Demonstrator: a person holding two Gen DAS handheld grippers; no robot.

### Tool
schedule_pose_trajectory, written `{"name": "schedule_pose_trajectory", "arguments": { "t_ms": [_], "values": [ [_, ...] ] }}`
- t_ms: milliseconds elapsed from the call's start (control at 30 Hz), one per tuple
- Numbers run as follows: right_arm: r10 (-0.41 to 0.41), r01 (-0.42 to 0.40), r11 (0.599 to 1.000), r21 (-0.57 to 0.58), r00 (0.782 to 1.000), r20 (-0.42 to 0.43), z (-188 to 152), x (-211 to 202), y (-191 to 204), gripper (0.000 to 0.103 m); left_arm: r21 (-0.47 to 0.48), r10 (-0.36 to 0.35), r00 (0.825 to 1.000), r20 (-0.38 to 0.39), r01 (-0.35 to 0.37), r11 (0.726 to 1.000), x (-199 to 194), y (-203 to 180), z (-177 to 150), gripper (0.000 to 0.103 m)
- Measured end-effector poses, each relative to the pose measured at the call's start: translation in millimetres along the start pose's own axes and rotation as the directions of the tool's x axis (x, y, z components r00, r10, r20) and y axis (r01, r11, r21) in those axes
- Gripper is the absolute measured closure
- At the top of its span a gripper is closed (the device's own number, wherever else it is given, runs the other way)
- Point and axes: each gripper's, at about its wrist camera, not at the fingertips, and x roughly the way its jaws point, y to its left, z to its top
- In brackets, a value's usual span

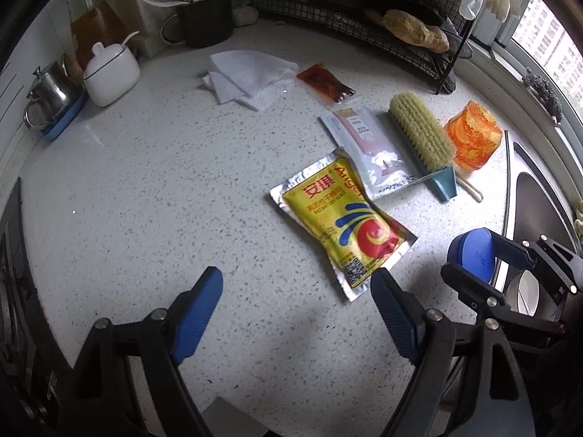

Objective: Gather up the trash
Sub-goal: 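Grasp the blue round lid with the right tool while the left tool approaches the yeast packet, then grasp the yellow yeast packet with the left tool and lift it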

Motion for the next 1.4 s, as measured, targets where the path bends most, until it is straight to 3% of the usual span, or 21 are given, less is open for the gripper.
{"name": "schedule_pose_trajectory", "arguments": {
  "t_ms": [367, 767, 1100, 1167, 1233, 1400],
  "values": [
    [-0.047, 0.047, 0.998, 0.042, 0.999, 0.001, -3, -11, -32, 0.059, -0.018, -0.063, 0.998, -0.011, 0.062, 0.998, 24, -27, 33, 0.021],
    [-0.040, 0.041, 0.997, 0.065, 0.999, -0.025, -7, -3, -45, 0.059, -0.125, -0.017, 0.999, -0.041, 0.012, 0.992, 53, -25, 49, 0.021],
    [-0.015, 0.018, 0.997, 0.073, 0.999, -0.036, -7, 3, -44, 0.059, -0.121, 0.025, 0.998, -0.049, -0.031, 0.992, 56, -25, 41, 0.021],
    [-0.010, 0.013, 0.997, 0.076, 0.999, -0.039, -8, 4, -42, 0.059, -0.112, 0.029, 0.998, -0.047, -0.034, 0.993, 56, -27, 38, 0.025],
    [-0.004, 0.008, 0.997, 0.083, 0.999, -0.043, -9, 4, -41, 0.059, -0.107, 0.017, 0.999, -0.033, -0.020, 0.994, 50, -28, 35, 0.047],
    [-0.014, 0.018, 0.995, 0.098, 0.999, -0.040, -11, 0, -39, 0.059, -0.078, -0.020, 1.000, -0.009, 0.019, 0.997, 42, -30, 26, 0.061]
  ]
}}
